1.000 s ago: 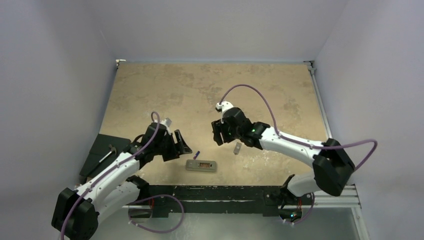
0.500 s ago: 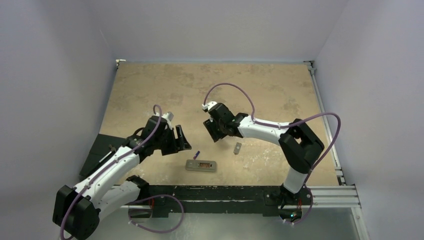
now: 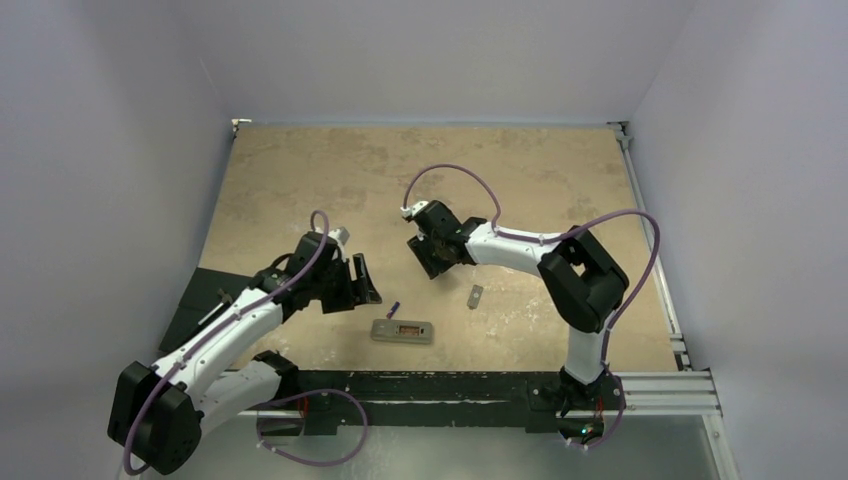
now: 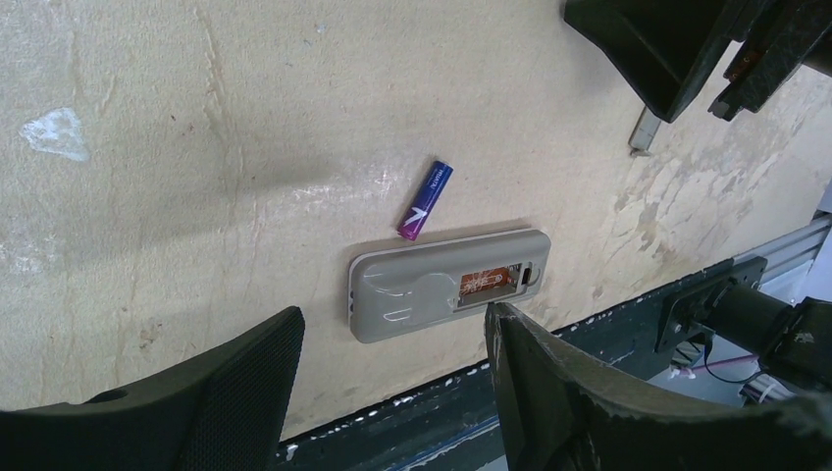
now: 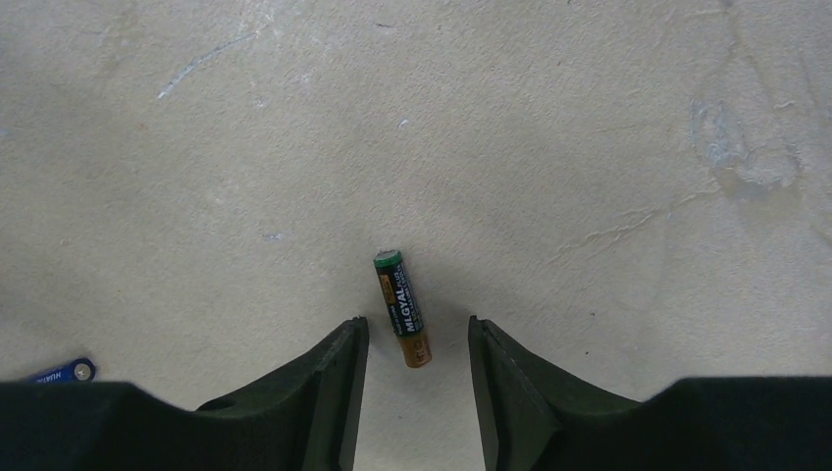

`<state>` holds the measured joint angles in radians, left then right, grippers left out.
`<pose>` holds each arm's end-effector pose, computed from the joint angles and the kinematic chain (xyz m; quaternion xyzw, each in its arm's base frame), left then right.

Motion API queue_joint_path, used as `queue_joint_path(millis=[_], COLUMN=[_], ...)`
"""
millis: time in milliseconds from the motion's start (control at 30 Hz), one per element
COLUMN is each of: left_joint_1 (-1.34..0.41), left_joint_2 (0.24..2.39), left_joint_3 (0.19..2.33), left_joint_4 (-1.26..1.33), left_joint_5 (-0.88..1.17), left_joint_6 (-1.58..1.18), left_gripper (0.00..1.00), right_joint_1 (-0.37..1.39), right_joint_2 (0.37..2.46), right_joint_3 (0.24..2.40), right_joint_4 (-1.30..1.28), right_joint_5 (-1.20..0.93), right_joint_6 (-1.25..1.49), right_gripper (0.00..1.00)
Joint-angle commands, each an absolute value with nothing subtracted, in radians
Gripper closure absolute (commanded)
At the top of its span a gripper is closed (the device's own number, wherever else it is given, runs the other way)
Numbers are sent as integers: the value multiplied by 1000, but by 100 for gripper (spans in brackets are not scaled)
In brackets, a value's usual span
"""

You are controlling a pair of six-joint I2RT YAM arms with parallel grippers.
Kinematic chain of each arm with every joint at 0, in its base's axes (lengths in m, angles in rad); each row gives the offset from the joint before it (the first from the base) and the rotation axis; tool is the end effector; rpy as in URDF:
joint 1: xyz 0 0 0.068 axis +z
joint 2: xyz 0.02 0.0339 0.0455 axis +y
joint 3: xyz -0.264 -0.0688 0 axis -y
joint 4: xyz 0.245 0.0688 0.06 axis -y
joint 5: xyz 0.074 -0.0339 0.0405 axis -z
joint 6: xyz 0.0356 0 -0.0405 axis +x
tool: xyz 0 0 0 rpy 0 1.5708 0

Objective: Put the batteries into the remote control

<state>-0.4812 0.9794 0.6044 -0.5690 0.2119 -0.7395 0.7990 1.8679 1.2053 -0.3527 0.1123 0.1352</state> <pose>0.1619 -0.0930 0.2106 -0.0895 0.9423 -0.2581 0.1936 0.2714 0.2732 0.1696 -0.2983 0.9128 0.0751 0.2687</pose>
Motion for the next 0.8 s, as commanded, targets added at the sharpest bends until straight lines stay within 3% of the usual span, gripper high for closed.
queue_joint_path(millis=[0, 267, 533, 600, 767], left_joint_1=[-483, -483, -483, -483, -483], left_joint_2=[991, 1021, 1005, 1003, 971], left_joint_3=[624, 604, 556, 538, 491], left_joint_4=[-571, -570, -581, -580, -572], left_joint_5=[219, 272, 327, 349, 388], left_joint_6=[-738, -759, -824, -838, -877], left_gripper=[32, 30, 24, 8, 6], right_joint_1=[792, 790, 790, 790, 790], right_joint_2=[1870, 1882, 1889, 1883, 1852], right_joint_3=[1241, 1239, 1234, 1228, 1206], right_joint_4=[-371, -381, -390, -389, -376], right_joint_5=[100, 77, 34, 24, 9], right_joint_6=[112, 106, 109, 110, 110], right_gripper=[51, 63, 81, 89, 100])
